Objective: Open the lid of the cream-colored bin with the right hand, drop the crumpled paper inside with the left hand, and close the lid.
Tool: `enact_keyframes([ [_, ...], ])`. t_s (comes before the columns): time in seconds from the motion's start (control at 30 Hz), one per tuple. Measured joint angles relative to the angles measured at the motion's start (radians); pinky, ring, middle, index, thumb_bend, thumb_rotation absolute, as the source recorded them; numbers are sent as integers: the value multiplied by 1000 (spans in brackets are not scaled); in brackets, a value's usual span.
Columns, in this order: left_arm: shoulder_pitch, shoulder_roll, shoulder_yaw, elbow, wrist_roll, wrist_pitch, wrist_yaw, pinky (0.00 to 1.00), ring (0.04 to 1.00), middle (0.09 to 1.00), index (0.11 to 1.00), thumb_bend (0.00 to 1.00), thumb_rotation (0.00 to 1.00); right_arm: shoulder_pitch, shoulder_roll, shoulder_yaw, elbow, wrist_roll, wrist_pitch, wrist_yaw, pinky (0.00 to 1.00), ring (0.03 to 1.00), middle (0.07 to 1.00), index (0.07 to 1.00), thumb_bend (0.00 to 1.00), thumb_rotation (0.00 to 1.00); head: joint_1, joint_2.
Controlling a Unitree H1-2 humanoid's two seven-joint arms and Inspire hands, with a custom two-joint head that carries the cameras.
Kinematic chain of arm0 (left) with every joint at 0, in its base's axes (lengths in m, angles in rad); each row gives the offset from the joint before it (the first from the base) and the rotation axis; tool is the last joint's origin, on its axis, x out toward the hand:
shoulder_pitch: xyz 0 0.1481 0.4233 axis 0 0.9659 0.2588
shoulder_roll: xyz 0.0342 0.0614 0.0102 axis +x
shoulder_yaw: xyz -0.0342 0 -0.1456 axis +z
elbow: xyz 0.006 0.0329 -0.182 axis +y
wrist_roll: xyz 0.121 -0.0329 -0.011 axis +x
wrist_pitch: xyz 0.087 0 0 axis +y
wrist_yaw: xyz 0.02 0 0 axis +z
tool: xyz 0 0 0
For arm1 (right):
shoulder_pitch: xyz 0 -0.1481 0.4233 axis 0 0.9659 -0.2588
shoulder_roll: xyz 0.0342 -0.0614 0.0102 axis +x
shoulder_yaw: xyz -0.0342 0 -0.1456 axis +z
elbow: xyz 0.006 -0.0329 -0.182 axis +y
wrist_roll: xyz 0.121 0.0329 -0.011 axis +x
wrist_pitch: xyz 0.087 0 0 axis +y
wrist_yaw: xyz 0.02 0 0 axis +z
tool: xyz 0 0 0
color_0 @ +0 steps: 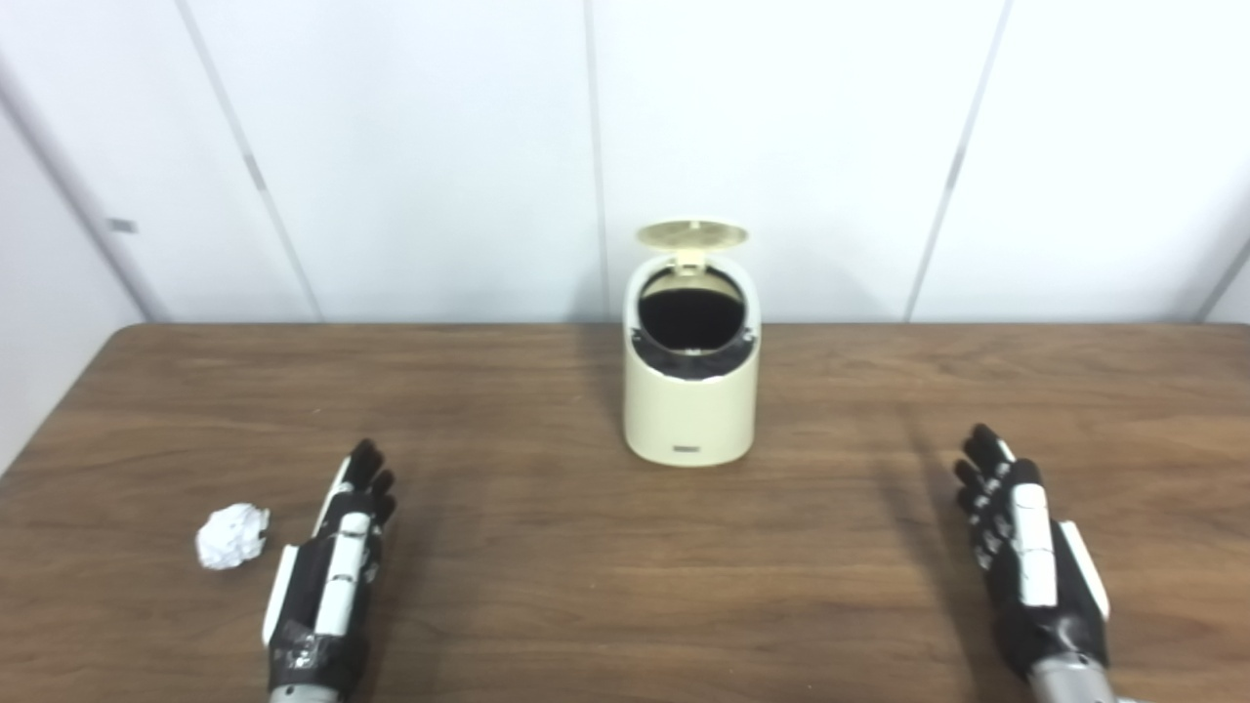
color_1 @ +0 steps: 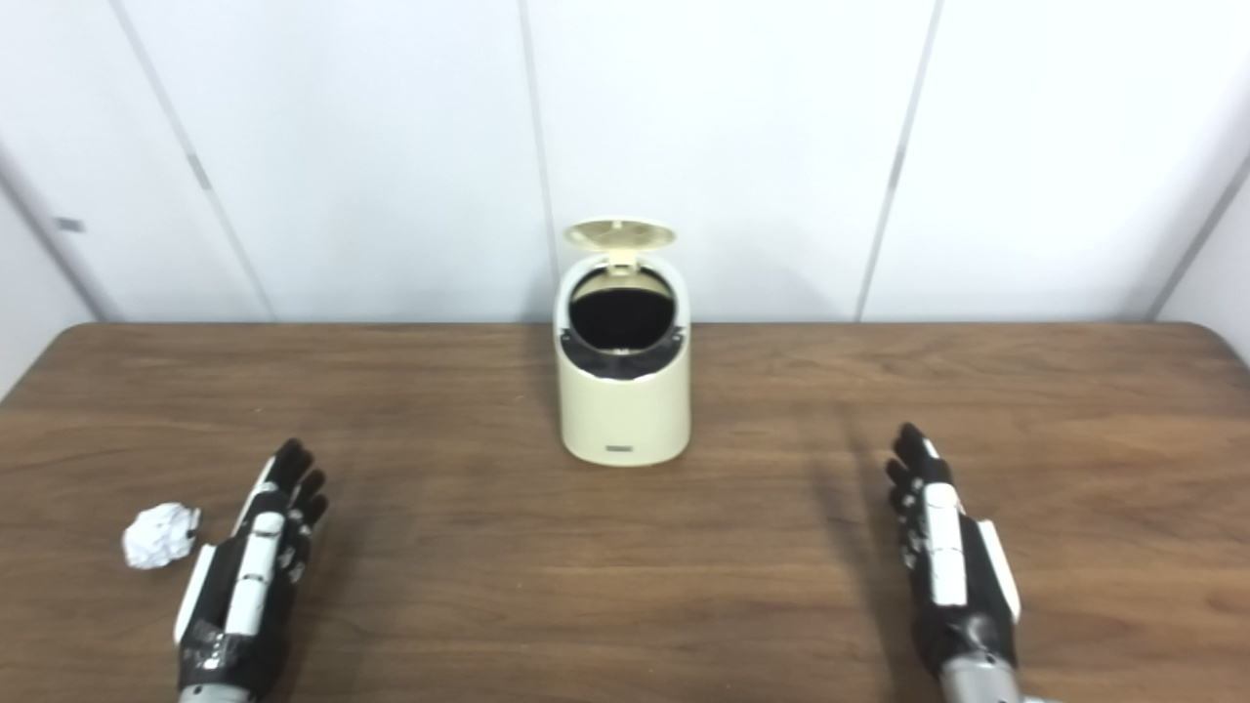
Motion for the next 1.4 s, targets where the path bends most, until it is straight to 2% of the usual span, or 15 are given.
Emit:
enact_keyframes([
  [0.3,4,-9,-7,-10,24,-2,7,985,981,986,984,438,776,-1,-11,-10,25,46,-25,16,1000,971,973,950,421,1000,77,-2],
  [0.37,7,-13,-14,-18,44,7,14,967,969,976,976,484,708,-1,-13,-11,25,50,-25,17,1000,971,978,957,421,1000,97,-5],
  [0.47,18,-28,-21,-36,76,32,35,980,968,971,974,486,540,-1,-15,-13,26,67,-24,20,1000,972,984,963,407,1000,118,-9],
  [0.53,26,-38,-24,-47,101,48,48,950,957,960,969,526,441,-1,-17,-15,26,71,-21,20,1000,962,969,950,398,1000,127,-9],
  [0.7,26,-34,-23,-66,151,68,66,988,966,954,973,642,357,-8,-17,-20,22,82,2,12,1000,961,967,944,378,1000,160,-14],
  [0.9,-1,-23,-10,-133,165,113,87,957,959,937,963,707,268,-10,-16,-16,17,69,11,5,1000,953,960,937,376,1000,170,-18],
  [1.07,-20,18,-2,-187,221,132,91,922,953,938,956,751,251,-12,-16,-13,11,66,21,4,1000,954,962,949,385,1000,173,-18],
  [1.23,-37,81,28,-200,288,132,97,869,923,932,944,800,216,-12,-16,-12,3,67,35,4,1000,959,970,970,391,1000,173,-18],
  [1.4,-41,126,42,-203,381,140,98,866,900,910,913,864,197,-12,-16,-9,0,65,39,4,1000,965,969,968,380,1000,181,-18],
])
